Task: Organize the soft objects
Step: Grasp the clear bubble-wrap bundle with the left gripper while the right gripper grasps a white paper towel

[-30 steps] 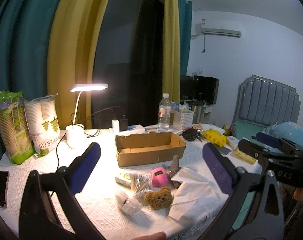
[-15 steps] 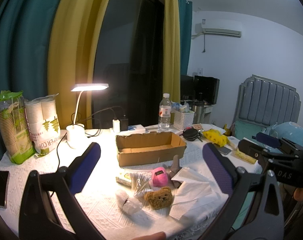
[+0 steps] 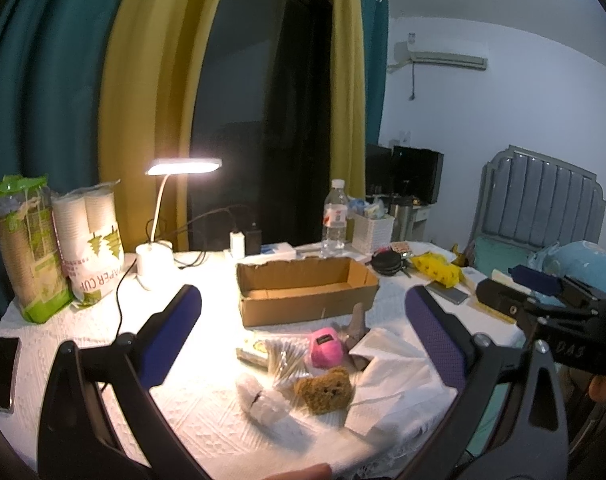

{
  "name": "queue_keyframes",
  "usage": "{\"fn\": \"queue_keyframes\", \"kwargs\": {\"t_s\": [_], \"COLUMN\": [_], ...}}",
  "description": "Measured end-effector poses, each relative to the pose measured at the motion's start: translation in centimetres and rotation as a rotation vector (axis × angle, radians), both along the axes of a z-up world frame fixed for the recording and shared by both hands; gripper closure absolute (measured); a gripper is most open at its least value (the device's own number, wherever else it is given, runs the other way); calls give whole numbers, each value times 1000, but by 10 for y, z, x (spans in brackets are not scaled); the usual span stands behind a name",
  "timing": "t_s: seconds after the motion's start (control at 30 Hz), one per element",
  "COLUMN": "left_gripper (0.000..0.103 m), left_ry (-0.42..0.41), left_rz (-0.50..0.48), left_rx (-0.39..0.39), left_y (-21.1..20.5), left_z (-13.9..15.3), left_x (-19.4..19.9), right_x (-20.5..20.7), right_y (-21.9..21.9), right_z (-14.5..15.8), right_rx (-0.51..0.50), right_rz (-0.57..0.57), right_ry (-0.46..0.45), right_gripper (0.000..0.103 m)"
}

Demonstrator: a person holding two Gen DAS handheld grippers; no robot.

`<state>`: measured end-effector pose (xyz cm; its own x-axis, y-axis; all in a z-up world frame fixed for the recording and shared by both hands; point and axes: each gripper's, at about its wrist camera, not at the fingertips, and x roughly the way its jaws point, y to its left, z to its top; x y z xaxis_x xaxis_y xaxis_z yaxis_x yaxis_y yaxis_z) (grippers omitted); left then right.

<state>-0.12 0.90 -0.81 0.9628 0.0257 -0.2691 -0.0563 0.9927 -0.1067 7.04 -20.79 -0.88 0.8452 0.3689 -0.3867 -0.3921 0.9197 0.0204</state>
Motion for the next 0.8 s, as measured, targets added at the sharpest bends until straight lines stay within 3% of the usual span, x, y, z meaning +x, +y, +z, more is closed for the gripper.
{"fn": "queue_keyframes", "kwargs": {"t_s": [0.8], "left_gripper": [1], "left_ry": [411], "left_rz": [23], "left_rx": [-61], "left_y": [36], "left_z": [-123], "left_x": [89], "right_x": [82], "right_y": [32], "right_z": [-108], "right_rx": [-101], "right_rz": [35], "right_ry": [336], "right_gripper": [20]}}
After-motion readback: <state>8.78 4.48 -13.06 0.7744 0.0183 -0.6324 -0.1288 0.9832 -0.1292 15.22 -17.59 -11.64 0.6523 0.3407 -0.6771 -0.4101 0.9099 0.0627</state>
